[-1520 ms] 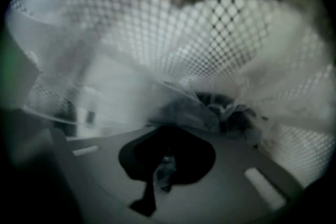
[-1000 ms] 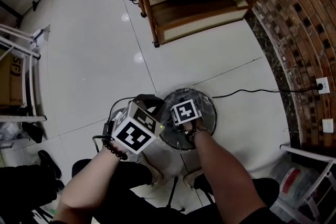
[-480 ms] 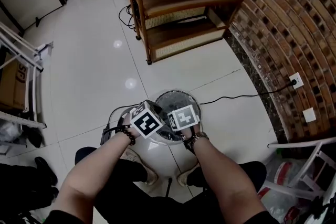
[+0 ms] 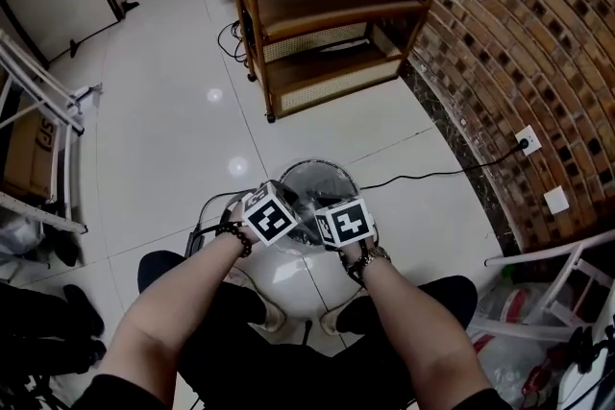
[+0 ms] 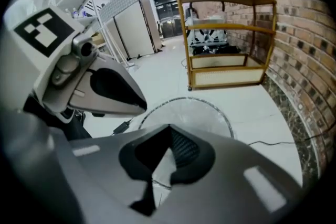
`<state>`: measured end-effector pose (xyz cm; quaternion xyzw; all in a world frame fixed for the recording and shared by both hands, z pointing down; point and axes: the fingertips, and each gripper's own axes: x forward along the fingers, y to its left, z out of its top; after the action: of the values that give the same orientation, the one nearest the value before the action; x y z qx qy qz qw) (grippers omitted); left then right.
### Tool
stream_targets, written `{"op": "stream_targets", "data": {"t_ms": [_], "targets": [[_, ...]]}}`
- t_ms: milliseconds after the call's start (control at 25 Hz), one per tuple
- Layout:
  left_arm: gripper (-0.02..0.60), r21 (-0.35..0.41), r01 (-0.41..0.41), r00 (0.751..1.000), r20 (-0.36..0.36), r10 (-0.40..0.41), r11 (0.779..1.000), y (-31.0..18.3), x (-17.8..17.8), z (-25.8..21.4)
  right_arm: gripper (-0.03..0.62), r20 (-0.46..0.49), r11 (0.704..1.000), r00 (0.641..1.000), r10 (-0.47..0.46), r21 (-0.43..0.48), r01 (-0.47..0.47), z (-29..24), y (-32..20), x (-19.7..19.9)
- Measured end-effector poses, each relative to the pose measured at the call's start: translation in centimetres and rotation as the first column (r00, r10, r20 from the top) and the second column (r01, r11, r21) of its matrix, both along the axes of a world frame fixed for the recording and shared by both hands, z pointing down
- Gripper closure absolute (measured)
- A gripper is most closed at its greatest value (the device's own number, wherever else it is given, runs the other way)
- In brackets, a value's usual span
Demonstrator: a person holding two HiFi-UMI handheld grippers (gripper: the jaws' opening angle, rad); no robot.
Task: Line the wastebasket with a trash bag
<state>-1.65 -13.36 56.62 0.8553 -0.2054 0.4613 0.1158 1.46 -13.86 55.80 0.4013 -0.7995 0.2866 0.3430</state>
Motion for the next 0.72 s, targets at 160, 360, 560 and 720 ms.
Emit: {"op": "stream_targets", "data": {"t_ms": [160,360,560,720], "targets": [[0.578,0.045,0.060,0.996,-0.070,-0.057,0.997,0.7,0.7,-2.3,0.592,0.074,0.996,0.995,0.060,0.056,-0.065,-1.7,0.8,0.6],[0.578,0.054,0.118,0.987,-0.115,-0.111,0.991,2.2,0.9,-3.3,0.593,0.109,0.992,0.992,0.062,0.105,-0.073,-2.4,1.8,0.4],[0.578,0.031,0.180,0.974,-0.145,-0.174,0.983,3.2,0.5,-3.2,0.592,0.125,0.989,0.990,0.067,0.122,-0.082,-3.1,2.5,0.2],[0.578,0.016,0.225,0.960,-0.171,-0.219,0.974,3.9,0.6,-3.4,0.592,0.133,0.989,0.989,0.071,0.122,-0.087,-3.2,3.1,0.1]]}}
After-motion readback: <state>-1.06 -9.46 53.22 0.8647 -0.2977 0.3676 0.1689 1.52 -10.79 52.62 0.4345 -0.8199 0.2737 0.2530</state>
